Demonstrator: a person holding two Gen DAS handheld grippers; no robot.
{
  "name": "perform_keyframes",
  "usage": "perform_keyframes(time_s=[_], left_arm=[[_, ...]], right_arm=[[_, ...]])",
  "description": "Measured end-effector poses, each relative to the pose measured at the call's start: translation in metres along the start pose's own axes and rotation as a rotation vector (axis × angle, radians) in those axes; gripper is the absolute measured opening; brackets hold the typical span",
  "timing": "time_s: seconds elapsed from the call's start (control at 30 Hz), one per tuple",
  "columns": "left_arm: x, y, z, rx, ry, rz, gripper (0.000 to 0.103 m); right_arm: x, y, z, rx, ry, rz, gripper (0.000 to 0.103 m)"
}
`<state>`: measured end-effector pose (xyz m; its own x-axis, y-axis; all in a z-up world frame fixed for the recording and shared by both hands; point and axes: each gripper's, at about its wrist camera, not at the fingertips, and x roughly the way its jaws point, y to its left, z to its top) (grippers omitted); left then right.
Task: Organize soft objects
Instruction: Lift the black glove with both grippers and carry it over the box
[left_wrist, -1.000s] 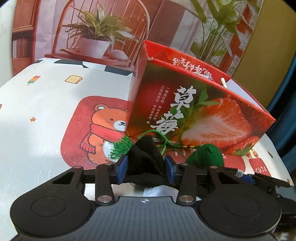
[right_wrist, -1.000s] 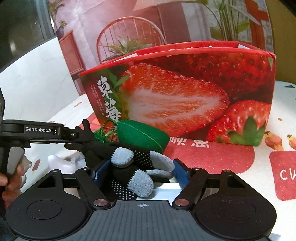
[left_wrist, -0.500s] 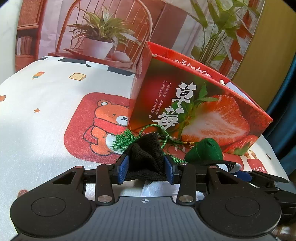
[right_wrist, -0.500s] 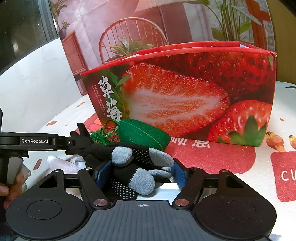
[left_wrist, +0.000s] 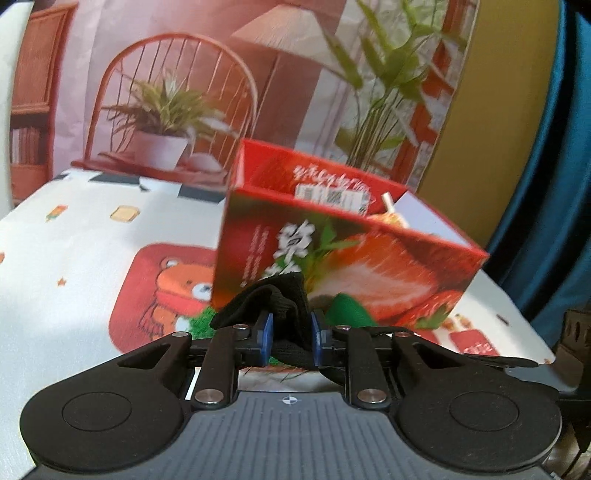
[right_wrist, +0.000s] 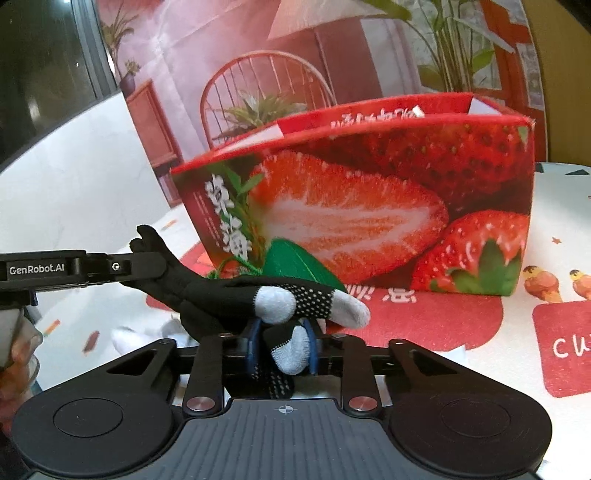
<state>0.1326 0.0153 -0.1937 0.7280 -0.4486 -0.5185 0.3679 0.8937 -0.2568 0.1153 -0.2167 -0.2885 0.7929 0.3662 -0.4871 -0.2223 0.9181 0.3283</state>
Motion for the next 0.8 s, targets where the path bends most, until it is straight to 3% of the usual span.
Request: perform_keyframes(time_s=[0.37,0.8], left_arm=[[-0.02,-0.026,0.035,0.023,-0.101,-0.067,0.022],[-0.012,-0.06,0.098,0.073,-0.187,-0.12,0.022]], right_arm=[[-0.043,-0.006,0.032,0.023,-0.193,0.014,0.013],[-0.072,-0.023,0.103,-0.001,-0.376,-0.023,0.013]])
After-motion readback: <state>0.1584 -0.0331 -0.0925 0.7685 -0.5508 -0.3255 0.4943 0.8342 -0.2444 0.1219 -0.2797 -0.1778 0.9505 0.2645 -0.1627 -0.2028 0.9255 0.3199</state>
